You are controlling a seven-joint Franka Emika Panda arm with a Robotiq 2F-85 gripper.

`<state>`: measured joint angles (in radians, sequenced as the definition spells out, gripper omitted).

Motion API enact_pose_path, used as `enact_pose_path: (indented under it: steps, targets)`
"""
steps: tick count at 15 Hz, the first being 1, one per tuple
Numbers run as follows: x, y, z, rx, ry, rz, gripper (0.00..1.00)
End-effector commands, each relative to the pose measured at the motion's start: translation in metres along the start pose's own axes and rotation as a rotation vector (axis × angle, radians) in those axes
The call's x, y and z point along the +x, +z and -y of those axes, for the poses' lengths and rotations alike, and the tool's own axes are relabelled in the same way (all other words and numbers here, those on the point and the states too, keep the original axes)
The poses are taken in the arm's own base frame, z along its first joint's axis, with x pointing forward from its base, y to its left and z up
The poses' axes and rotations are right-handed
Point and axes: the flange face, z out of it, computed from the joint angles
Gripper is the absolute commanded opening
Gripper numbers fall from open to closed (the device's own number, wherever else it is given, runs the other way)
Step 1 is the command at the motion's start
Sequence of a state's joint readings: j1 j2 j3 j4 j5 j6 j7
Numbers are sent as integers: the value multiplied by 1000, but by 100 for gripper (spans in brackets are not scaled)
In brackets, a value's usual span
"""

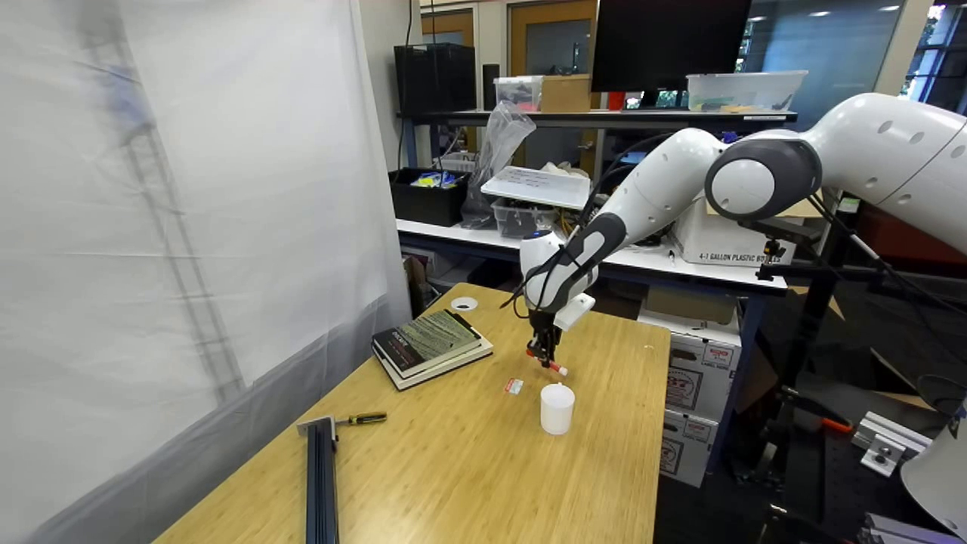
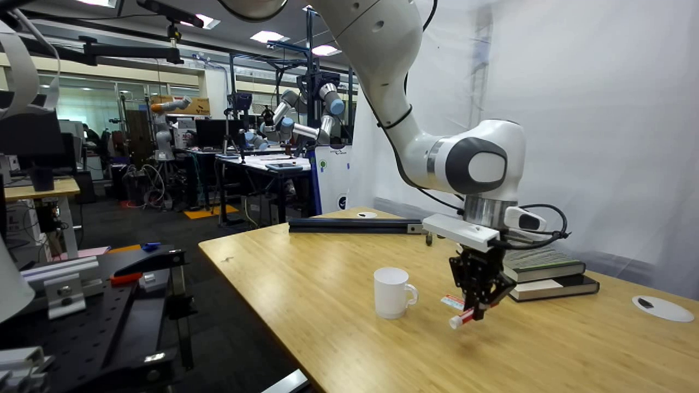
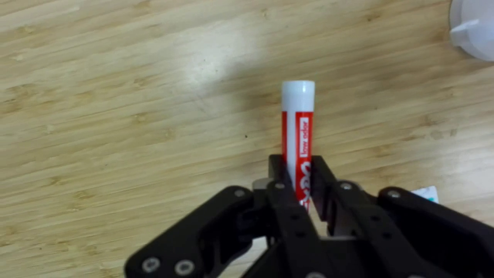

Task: Put the marker into the mug.

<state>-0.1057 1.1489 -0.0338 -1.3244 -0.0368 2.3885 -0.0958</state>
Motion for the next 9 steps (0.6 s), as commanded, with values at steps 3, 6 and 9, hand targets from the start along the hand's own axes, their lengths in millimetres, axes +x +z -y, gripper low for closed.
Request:
enact_pose_path:
  steps: [3,6,9]
  targets:
    - [3,-23,2,-76,136,-152,5]
    - [-1,-32,10,-125,207,-262,5]
    - [-14,-38,26,-176,268,-374,5]
